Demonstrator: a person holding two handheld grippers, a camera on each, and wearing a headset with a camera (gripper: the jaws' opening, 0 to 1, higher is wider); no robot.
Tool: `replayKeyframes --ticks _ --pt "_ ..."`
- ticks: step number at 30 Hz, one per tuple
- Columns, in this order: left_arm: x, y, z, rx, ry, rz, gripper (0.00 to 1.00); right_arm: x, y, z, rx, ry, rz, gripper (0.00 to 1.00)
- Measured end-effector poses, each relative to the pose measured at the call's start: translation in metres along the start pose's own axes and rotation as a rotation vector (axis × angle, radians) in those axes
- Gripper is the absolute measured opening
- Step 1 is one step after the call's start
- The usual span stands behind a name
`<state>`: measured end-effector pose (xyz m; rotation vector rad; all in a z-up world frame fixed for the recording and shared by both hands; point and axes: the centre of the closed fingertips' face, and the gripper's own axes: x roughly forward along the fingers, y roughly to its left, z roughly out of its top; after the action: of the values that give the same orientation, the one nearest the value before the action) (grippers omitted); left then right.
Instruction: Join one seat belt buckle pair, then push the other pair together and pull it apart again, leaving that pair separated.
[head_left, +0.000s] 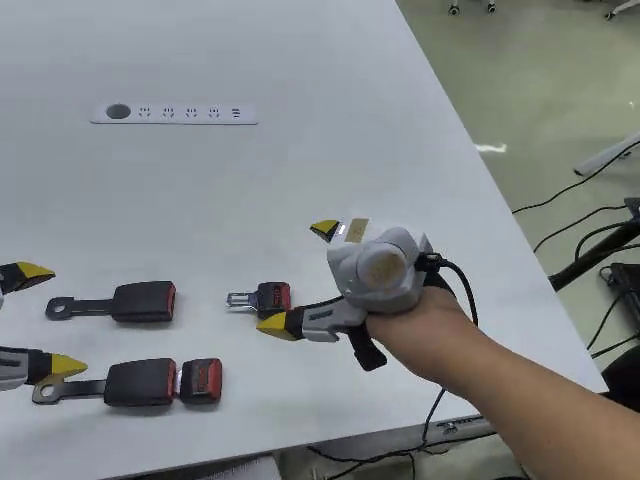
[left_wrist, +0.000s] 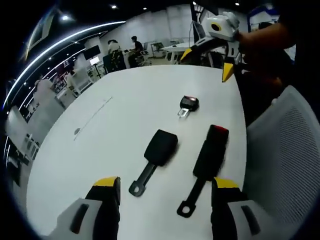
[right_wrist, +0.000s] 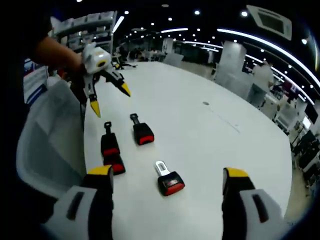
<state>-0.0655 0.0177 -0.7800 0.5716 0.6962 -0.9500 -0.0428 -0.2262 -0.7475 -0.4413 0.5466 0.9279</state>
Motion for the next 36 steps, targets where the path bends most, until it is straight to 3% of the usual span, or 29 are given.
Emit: replayKeyframes --ticks 5,7,10,14,17,22,32,36 --pt "-0.029 0.0 -0.015 -0.078 -0.025 0.066 0.87 -0.017 0.009 -0.011 0.037 -0.013 -0.024 1.0" --pt "-0.038 0.0 -0.022 -0.111 -0.035 0.099 0.99 -0.024 0.01 -0.016 0.077 -0.012 -0.037 1.0" --pt "-0.046 -0.009 -0.03 -0.176 -0.06 0.104 1.0 -0.03 0.013 -0.019 0.087 -0.021 -0.054 1.0" --pt "-0.048 -0.015 -0.04 -0.174 -0.035 0.115 1.0 -0.033 0.014 -0.024 0.09 -0.014 -0.075 1.0" --pt "-0.05 -0.013 -0.043 -0.198 -0.042 0.132 1.0 -0.034 0.012 -0.026 0.143 -0.019 -0.101 1.0" --pt "-0.048 -0.013 -0.053 -0.216 -0.036 0.132 1.0 -0.035 0.017 -0.027 0.138 -0.022 -0.095 1.0" --pt "-0.052 -0.013 -0.057 -0.231 -0.036 0.15 1.0 -0.034 0.029 -0.026 0.159 -0.03 -0.084 1.0" --pt "-0.053 -0.014 -0.064 -0.233 -0.027 0.149 1.0 -0.036 0.028 -0.022 0.165 -0.043 -0.091 1.0"
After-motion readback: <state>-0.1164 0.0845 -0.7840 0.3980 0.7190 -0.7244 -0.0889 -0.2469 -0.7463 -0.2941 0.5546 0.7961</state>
